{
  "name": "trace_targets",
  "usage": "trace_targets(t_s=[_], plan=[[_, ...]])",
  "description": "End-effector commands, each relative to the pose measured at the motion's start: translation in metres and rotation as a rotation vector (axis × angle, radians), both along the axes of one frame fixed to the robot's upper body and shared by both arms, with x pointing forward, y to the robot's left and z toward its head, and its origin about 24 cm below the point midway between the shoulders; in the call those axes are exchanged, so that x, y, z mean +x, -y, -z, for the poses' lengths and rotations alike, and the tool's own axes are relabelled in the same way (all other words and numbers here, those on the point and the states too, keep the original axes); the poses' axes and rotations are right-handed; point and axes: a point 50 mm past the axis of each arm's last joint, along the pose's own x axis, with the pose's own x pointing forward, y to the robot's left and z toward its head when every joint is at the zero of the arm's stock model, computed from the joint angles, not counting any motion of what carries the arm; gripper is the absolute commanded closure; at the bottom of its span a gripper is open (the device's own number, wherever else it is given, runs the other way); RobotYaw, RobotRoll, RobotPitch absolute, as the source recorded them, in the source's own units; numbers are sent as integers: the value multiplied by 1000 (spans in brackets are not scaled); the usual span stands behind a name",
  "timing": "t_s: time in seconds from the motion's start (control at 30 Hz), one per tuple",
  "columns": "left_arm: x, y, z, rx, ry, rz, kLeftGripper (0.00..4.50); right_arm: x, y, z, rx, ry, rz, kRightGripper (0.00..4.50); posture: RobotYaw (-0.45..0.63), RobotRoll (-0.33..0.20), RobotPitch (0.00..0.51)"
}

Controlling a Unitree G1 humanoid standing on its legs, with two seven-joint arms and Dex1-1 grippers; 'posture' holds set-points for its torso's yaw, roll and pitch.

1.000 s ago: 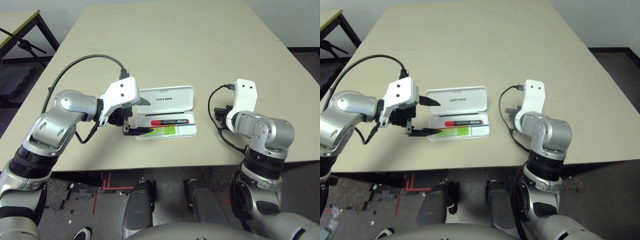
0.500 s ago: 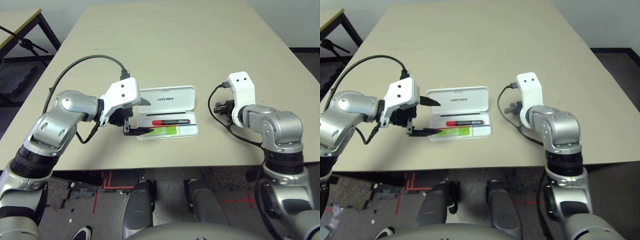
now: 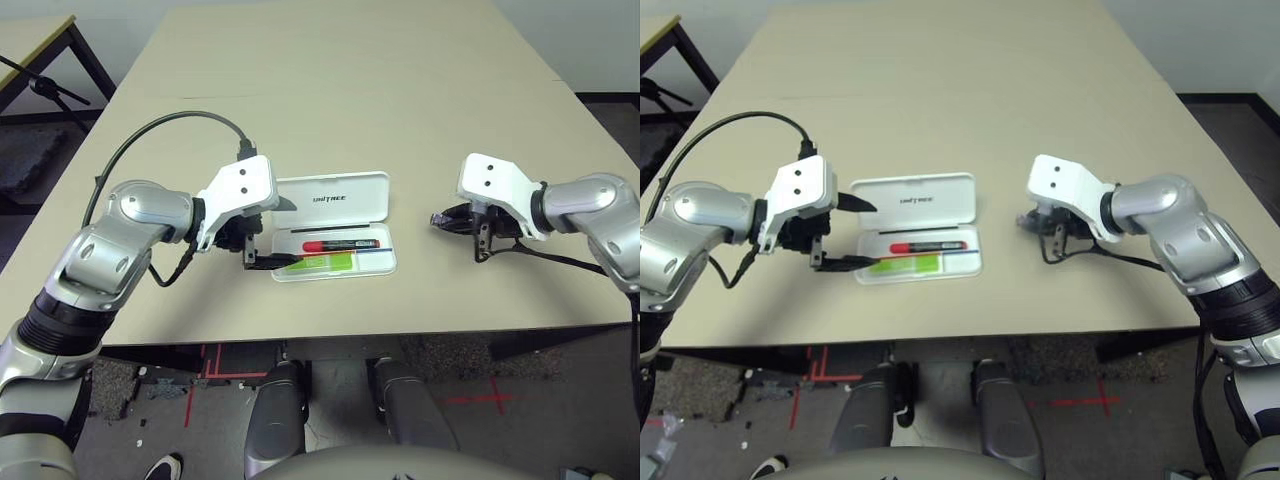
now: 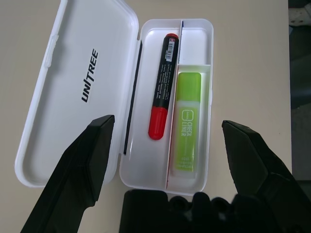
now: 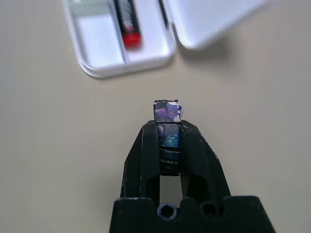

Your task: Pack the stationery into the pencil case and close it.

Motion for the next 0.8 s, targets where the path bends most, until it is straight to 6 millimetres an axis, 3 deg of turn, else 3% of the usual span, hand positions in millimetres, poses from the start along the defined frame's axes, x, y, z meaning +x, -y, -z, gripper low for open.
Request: trace_targets(t_s=[0.03, 0.23, 0.8], plan=[[-3, -2, 1, 22, -1, -7, 0, -1, -13, -5, 21, -13, -101, 4197, -29, 0, 138], [-4, -1, 2, 24, 0, -11, 0, 2, -31, -5, 30, -23, -181, 4197, -20, 0, 135], [-6, 1, 6, 22, 1, -30, 0, 11, -68, 23, 26, -39, -273, 4197, 6, 0, 136]])
